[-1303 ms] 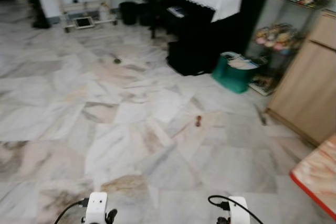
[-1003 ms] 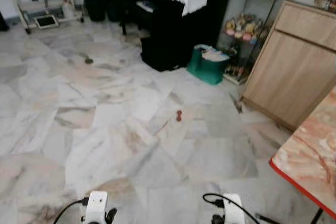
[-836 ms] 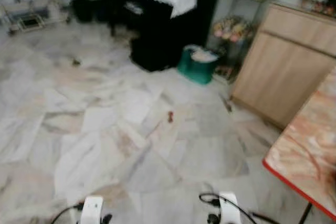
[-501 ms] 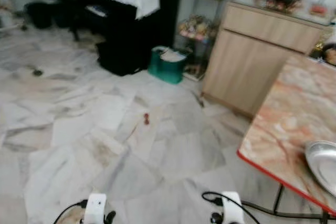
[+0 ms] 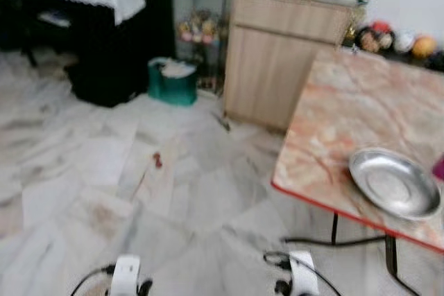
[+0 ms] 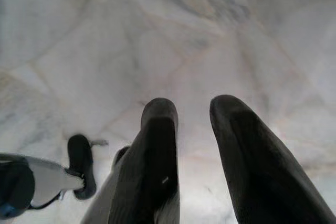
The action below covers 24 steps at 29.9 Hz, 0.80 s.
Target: Setting the table
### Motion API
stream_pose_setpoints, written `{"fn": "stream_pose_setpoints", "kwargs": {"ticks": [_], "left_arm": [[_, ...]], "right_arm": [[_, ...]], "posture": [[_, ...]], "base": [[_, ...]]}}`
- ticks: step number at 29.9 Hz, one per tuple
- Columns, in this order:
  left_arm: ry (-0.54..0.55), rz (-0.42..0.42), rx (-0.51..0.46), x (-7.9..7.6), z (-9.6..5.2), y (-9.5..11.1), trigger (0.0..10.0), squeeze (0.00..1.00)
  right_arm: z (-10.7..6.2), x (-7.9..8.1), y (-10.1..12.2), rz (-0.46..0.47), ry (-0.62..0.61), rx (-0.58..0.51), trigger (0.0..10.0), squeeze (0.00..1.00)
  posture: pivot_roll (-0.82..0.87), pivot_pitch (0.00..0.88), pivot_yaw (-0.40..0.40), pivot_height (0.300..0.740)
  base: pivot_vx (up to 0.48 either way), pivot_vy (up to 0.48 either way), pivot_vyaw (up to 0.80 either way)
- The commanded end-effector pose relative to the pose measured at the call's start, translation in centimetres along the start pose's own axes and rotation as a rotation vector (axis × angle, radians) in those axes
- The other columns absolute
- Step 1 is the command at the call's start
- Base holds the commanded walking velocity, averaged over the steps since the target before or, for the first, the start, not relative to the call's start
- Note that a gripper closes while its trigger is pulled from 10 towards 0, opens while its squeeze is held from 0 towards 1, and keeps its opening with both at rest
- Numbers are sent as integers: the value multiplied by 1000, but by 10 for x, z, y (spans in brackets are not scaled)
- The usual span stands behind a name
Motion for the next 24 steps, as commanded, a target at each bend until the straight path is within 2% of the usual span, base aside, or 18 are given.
{"fn": "stream_pose_setpoints", "kwargs": {"ticks": [1,24], "left_arm": [[-3,18,6,0,0,-1,10000,0],[5,21,1,6,0,1,10000,0]], "right_arm": [[1,4,6,0,6,-14,10000,0],[1,7,3,2,16,-9,10000,0]], "posture": [[79,0,-46,740],[80,0,-35,740]], "base": [[0,0,-638],[0,0,-636]]}}
Point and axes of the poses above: a point about 5 cm out from each wrist's last joint towards the gripper, its own z axis pointing out of the wrist towards the gripper, its own y axis along the axis of the wrist's last joint, x = y × z, the point moved 3 cm from there along z, pointing out of the wrist towards the gripper, and after that the axes turned 11 degrees about z, right-handed, at the moved point
